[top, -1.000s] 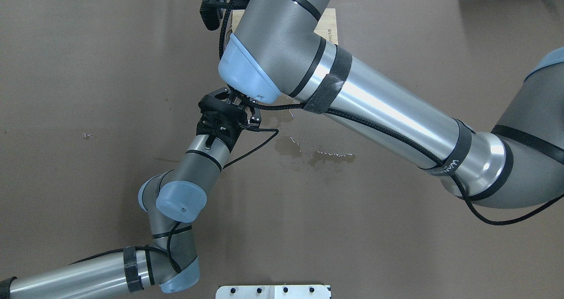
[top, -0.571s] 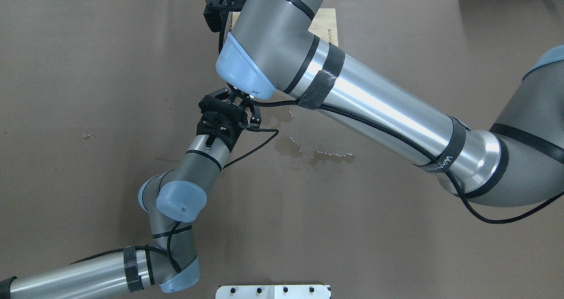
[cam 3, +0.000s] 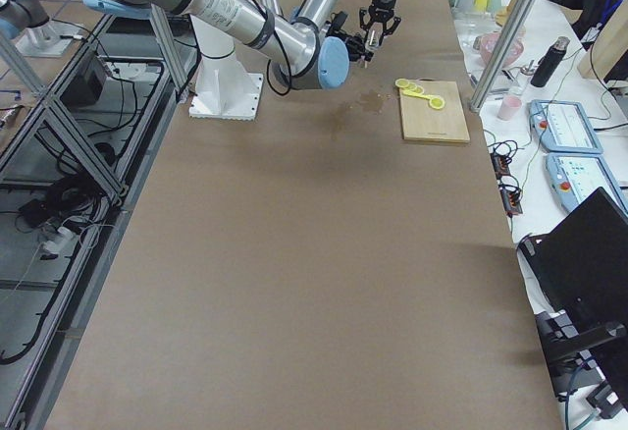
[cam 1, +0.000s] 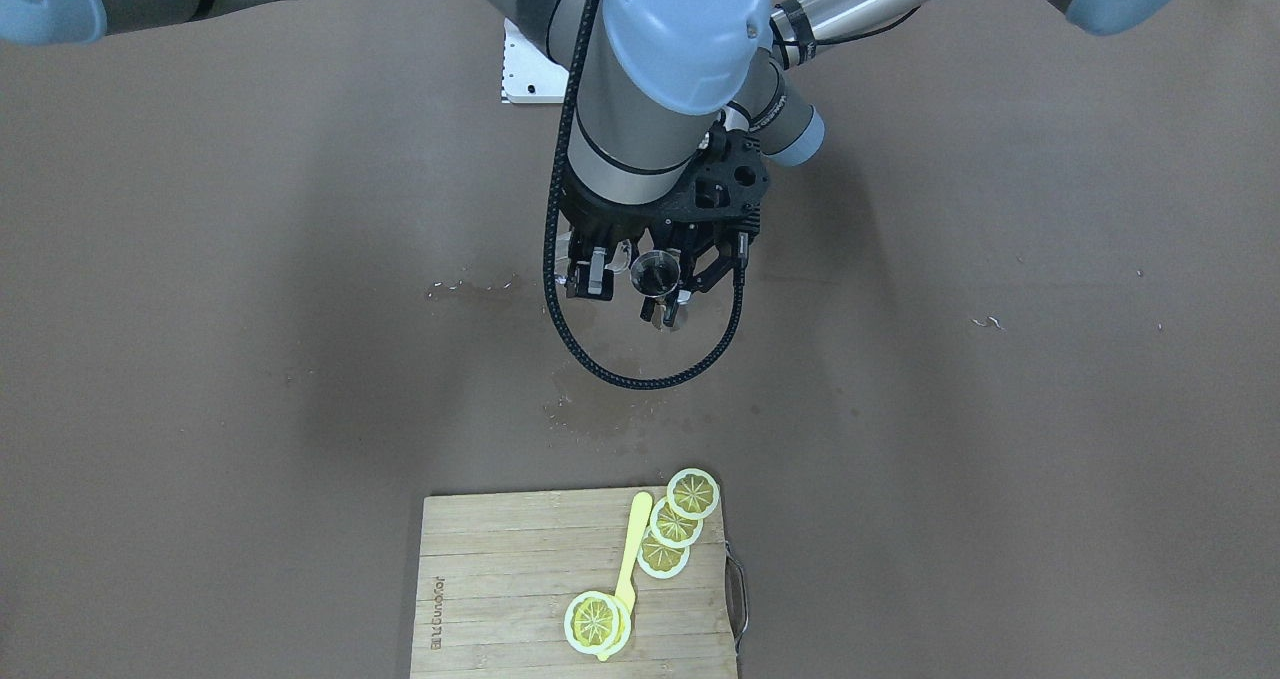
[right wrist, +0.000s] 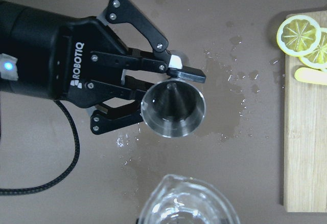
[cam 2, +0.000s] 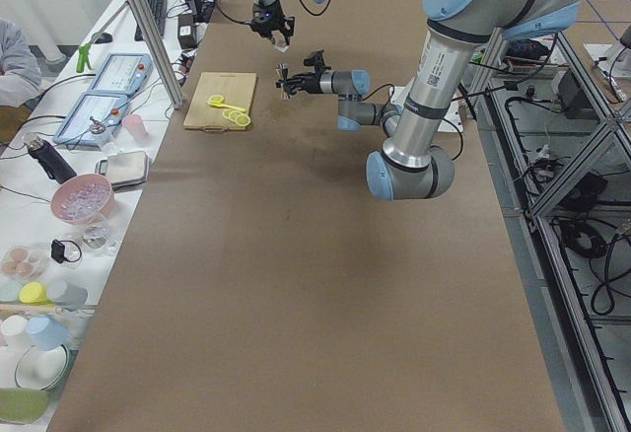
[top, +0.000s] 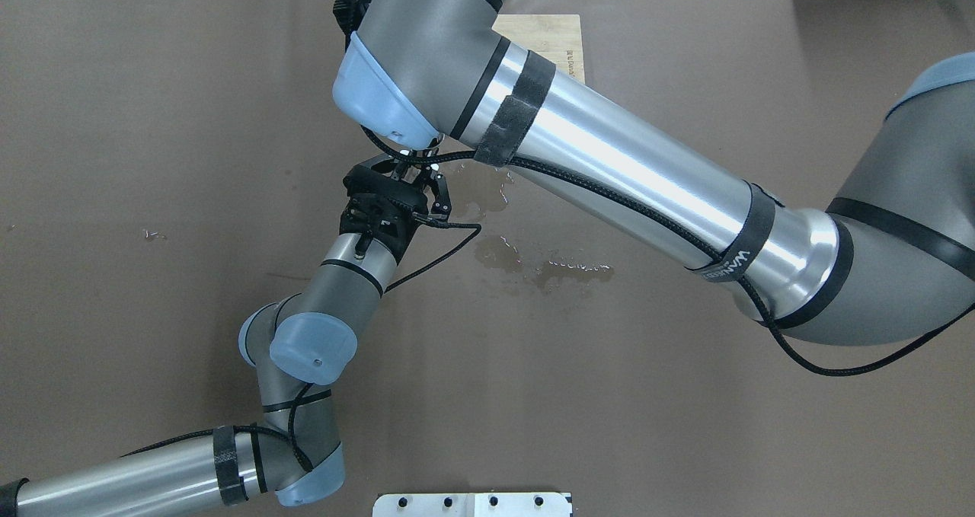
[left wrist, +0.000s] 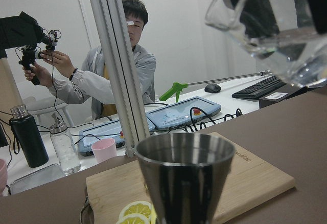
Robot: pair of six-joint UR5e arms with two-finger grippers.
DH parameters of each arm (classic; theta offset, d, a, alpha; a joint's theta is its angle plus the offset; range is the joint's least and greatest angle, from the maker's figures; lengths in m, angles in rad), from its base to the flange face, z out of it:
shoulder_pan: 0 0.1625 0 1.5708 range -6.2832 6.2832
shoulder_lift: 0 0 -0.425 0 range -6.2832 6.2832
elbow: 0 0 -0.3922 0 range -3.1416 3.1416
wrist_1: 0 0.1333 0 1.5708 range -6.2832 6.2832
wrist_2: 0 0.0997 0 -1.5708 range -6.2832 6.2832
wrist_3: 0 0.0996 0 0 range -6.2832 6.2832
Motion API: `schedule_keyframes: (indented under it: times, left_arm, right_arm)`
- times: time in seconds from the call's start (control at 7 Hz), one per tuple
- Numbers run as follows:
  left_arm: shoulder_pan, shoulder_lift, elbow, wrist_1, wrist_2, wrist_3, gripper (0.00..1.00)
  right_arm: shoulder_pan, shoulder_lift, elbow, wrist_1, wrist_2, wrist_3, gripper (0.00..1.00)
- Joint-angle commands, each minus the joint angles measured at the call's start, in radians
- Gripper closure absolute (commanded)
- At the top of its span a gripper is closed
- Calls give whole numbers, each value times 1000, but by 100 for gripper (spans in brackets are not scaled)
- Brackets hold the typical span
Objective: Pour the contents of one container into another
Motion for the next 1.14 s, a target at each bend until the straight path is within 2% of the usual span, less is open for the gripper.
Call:
schedule_keyframes:
  times: [0.0,0.71,1.0]
  left_arm:
    - [0,2,1,0,0,-1,100]
    - [0,2,-1,0,-2,0,100]
    - [0,2,1,0,-2,0,100]
  right_arm:
    - [-5,19,-22,0,-23,-2,100]
    - [-72,89,-148,-3,-144,-2,100]
    - [-81,115,-184,-27,-160,-2,100]
